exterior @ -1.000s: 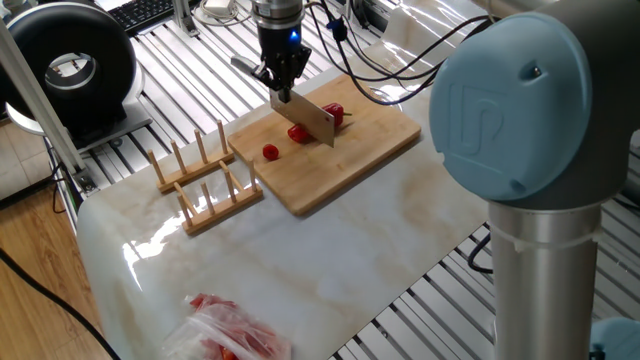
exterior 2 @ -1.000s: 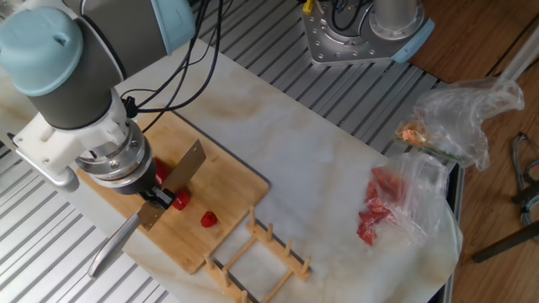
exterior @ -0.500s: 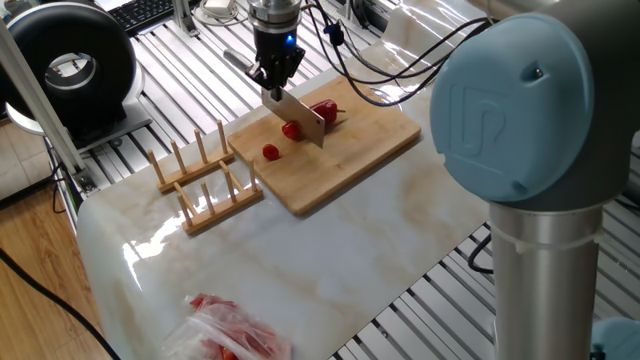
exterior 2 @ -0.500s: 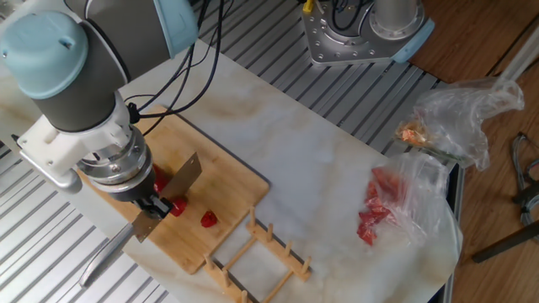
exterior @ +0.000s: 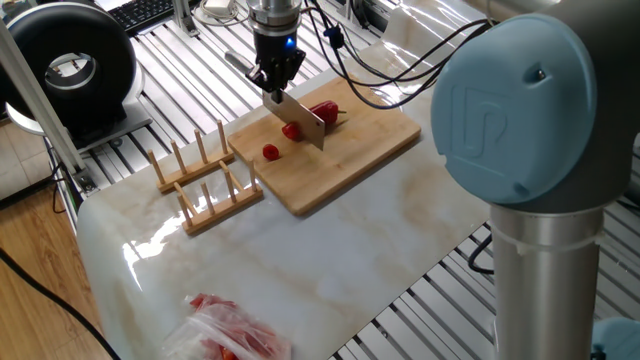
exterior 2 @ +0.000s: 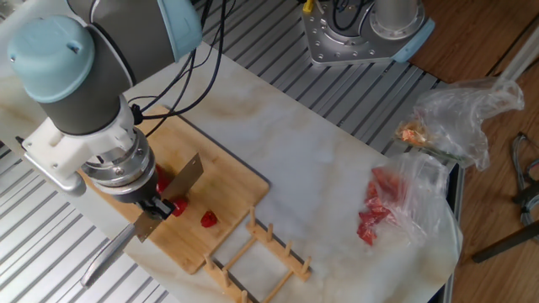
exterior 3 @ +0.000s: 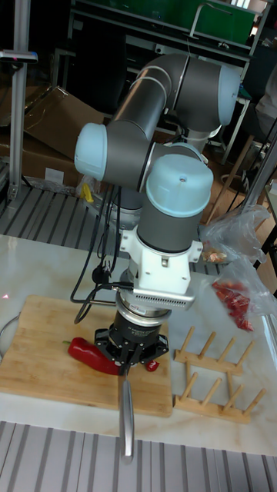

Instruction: Chop the chili peppers

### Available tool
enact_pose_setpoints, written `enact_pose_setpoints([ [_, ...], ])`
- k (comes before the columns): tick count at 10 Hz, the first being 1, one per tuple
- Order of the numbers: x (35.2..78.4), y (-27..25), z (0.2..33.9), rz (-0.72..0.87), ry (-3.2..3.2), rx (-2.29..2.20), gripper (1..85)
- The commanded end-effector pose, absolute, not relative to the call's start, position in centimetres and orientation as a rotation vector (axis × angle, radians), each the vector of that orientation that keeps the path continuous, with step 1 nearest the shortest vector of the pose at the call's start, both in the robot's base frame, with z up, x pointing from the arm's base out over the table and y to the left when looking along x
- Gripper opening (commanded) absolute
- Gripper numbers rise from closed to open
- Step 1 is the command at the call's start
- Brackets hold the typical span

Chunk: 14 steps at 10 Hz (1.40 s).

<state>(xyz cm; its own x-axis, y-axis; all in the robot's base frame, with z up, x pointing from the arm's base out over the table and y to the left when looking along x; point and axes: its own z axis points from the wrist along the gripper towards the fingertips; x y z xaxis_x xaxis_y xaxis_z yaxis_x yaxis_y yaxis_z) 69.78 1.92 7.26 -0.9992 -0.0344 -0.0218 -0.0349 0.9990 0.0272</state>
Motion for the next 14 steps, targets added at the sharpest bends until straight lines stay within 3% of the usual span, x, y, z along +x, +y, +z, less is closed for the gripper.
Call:
enact_pose_setpoints([
  [1, 70.1, 2.6, 7.0, 0.044, 3.114, -0.027, 1.3],
  [8, 70.6, 2.8, 5.2, 0.040, 3.119, -0.020, 1.3],
  [14, 69.1, 3.0, 8.0, 0.012, 3.174, -0.016, 1.3],
])
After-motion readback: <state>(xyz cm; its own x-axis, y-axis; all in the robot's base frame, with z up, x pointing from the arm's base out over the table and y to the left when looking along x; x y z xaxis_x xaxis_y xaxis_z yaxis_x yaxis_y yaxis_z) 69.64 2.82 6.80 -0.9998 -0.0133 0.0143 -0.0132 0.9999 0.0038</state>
